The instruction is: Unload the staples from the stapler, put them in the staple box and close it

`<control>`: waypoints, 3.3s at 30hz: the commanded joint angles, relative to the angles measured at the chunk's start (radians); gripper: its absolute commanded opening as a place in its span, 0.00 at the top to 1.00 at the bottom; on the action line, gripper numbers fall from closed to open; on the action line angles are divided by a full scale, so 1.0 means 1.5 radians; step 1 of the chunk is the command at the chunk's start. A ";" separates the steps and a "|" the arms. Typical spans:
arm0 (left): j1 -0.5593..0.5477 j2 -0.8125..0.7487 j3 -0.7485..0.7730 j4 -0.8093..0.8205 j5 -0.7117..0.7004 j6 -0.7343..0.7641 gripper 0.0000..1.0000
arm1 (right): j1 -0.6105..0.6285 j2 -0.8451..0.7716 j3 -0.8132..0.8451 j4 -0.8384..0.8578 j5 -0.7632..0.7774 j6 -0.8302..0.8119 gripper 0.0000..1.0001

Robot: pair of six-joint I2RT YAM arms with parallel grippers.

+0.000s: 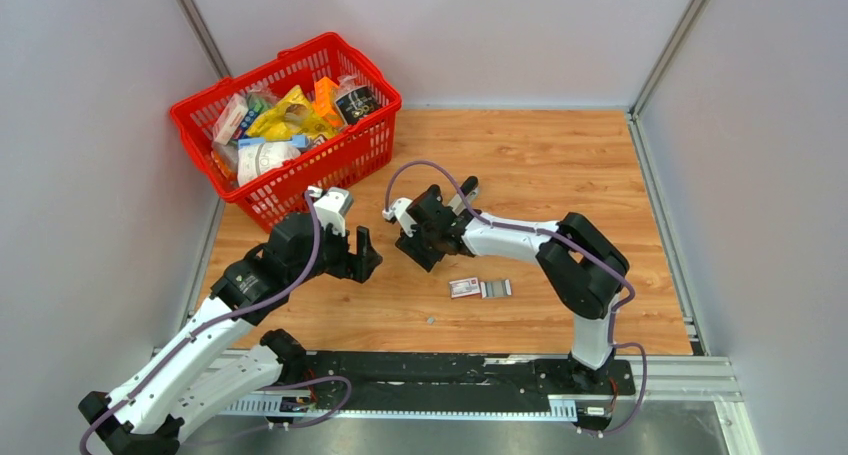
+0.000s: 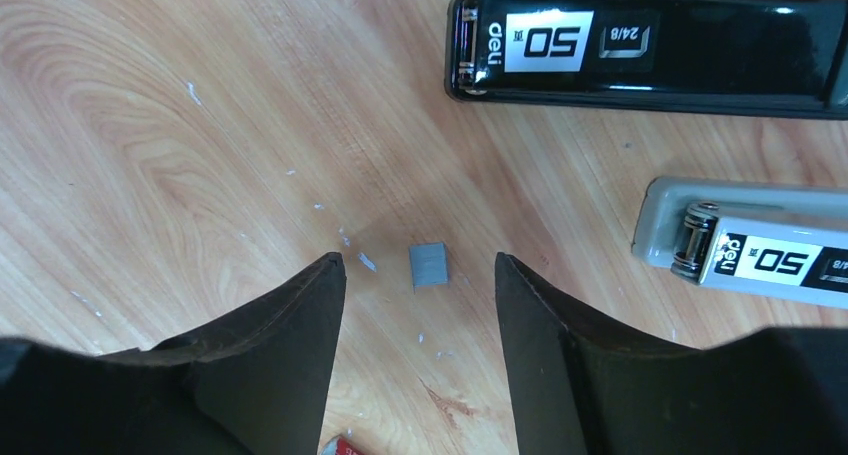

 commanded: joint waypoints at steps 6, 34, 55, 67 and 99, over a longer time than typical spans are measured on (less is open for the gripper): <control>0.002 -0.008 0.009 0.004 -0.007 0.014 0.12 | -0.001 0.014 -0.009 0.020 0.018 -0.011 0.46; 0.002 -0.012 0.008 -0.004 -0.008 0.013 0.12 | -0.017 0.014 -0.018 0.006 -0.029 0.036 0.85; 0.002 -0.021 0.000 0.010 0.024 0.005 0.12 | -0.010 -0.262 -0.161 -0.089 0.115 0.200 0.90; 0.002 -0.036 -0.012 0.020 0.039 -0.001 0.12 | -0.011 -0.420 -0.280 -0.180 0.253 0.395 0.90; 0.002 -0.038 -0.018 0.017 0.045 -0.001 0.12 | -0.011 -0.368 -0.353 -0.108 0.248 0.518 0.89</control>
